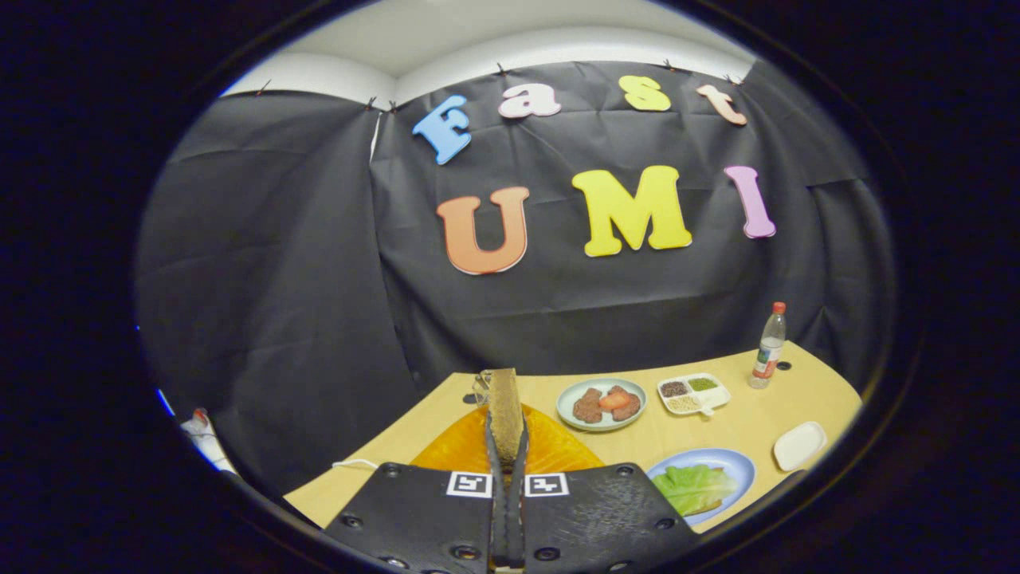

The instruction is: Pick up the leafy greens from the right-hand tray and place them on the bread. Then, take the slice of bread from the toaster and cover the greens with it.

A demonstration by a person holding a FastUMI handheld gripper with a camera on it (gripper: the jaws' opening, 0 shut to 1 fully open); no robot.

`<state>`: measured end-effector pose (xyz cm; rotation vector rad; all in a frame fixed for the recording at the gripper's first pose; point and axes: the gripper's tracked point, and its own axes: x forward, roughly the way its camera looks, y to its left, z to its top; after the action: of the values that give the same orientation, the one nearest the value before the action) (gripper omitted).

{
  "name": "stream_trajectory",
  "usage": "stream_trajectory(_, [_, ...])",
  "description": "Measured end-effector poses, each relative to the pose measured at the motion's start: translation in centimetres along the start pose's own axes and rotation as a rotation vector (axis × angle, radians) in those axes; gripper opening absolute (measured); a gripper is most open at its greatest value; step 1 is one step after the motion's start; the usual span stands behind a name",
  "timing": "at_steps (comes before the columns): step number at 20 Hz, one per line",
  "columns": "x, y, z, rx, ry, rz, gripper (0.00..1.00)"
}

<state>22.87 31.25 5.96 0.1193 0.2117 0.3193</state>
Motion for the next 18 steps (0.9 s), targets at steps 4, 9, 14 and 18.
stream_trajectory(4, [-1.8, -3.6, 2.6, 0.03, -0.056, -0.023, 0.0])
stream_trajectory(9, [-2.6, -10.8, -0.6, 0.05, -0.012, -0.121, 0.0])
stream_trajectory(14, [-1.3, -15.4, -5.8, 0.106, 0.068, -0.173, 0.0])
stream_trajectory(18, [0.2, -16.6, -8.2, 0.17, 0.084, -0.16, 0.0])
